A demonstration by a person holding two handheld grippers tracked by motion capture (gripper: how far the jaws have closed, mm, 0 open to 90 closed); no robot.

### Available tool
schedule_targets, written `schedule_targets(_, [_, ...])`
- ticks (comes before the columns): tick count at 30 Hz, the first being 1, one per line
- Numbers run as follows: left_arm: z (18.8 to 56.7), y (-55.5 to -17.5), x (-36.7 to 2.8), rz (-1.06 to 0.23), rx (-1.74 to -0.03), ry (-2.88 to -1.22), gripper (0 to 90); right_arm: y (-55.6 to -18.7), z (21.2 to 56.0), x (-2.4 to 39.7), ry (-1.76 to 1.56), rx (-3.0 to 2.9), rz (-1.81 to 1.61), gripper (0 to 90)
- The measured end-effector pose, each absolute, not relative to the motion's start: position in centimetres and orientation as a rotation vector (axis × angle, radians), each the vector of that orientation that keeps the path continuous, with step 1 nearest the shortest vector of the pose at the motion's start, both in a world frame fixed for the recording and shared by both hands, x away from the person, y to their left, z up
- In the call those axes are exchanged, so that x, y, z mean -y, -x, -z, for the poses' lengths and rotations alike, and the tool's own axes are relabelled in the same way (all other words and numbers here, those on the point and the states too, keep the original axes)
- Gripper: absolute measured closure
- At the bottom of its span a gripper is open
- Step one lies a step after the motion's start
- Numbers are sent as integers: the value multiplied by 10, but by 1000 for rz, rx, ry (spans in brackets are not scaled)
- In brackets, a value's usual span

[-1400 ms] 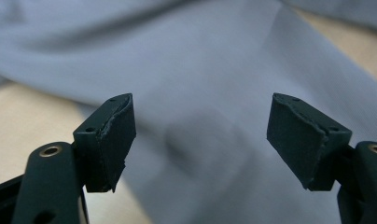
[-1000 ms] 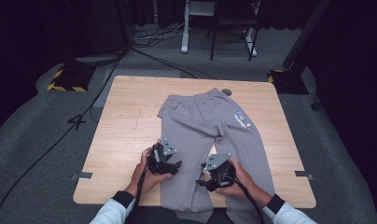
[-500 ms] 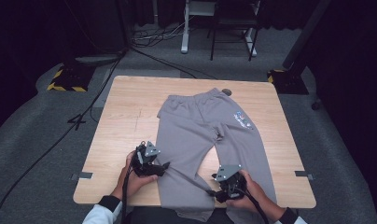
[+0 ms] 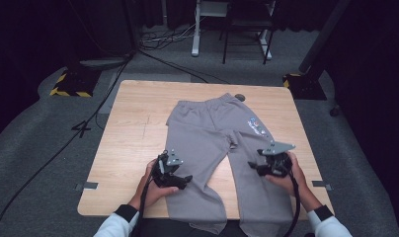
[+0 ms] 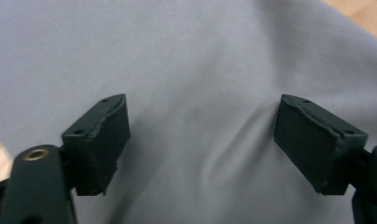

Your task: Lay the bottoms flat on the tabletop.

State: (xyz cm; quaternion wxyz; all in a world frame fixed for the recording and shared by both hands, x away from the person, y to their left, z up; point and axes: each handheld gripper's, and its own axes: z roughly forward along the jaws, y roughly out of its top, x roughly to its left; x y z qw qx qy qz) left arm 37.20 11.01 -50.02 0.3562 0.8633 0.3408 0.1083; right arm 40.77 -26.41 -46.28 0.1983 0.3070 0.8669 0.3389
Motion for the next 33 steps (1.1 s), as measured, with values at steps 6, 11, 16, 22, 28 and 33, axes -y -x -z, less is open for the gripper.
schedule_targets(6, [502,-401,-99,-346,-918,-2220,154,-460,479,284,-983,-2394,-907,357])
schedule_targets(11, [502,-435,-94,-352,-947,-2209,156,-483,494,283,-1094,-2420,-963,322])
schedule_targets(16, [502,-473,-97,-343,-930,-2216,157,-491,497,267,-1092,-2400,-998,300])
schedule_targets(22, [502,-515,-108,-400,-1055,-2170,161,-500,497,231,-1097,-2398,-992,298])
schedule_targets(28, [502,-545,-130,-464,-1198,-2111,152,-516,498,186,-1126,-2363,-988,297])
schedule_targets(33, [494,-544,-134,-498,-1234,-2170,169,-517,495,169,-1133,-2360,-946,329])
